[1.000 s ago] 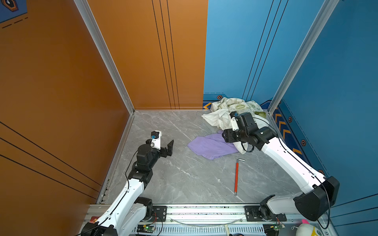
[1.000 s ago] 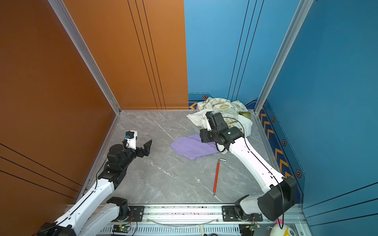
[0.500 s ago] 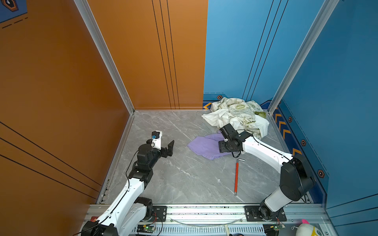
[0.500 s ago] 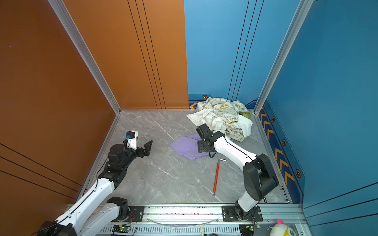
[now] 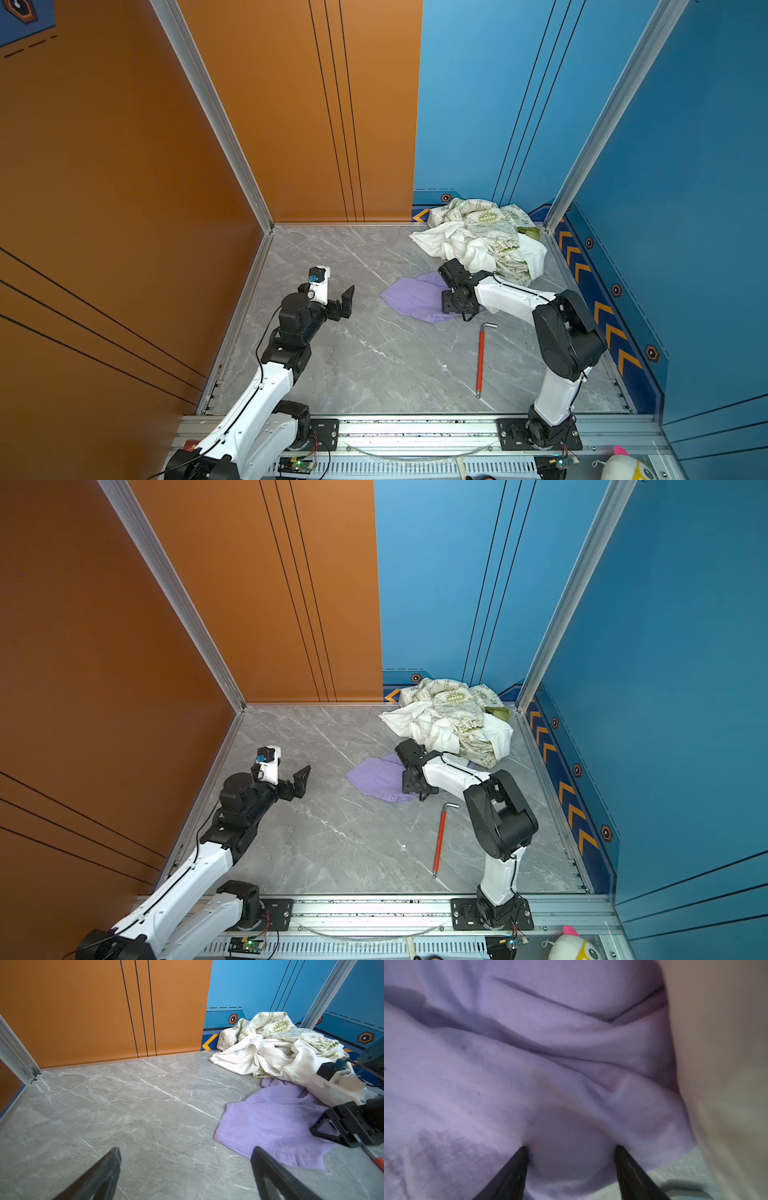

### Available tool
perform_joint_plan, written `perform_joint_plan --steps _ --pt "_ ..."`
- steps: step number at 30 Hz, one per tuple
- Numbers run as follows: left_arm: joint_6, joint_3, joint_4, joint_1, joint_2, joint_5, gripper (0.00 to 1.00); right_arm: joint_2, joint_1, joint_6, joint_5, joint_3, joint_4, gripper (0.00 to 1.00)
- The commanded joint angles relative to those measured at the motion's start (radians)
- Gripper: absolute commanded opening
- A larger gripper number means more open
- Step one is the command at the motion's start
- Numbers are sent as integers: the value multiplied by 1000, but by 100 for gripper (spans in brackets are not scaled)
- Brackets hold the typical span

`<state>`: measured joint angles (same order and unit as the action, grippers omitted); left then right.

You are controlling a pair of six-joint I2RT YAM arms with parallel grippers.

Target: Pick out a specific cloth from the pile

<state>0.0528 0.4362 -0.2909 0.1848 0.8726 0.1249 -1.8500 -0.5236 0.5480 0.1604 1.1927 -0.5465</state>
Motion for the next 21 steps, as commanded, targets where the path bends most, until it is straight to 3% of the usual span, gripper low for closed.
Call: perform_joint_plan --steps 1,10,16,21 --pt "-8 27 7 7 -9 19 98 -38 4 49 -31 -21 30 58" --pt "-13 26 7 10 -14 13 98 4 8 67 -24 -44 56 10" --pt "-14 26 7 10 -14 13 98 152 36 72 12 -41 57 1" --pt "-13 26 7 10 -14 15 98 297 67 67 9 -25 80 0"
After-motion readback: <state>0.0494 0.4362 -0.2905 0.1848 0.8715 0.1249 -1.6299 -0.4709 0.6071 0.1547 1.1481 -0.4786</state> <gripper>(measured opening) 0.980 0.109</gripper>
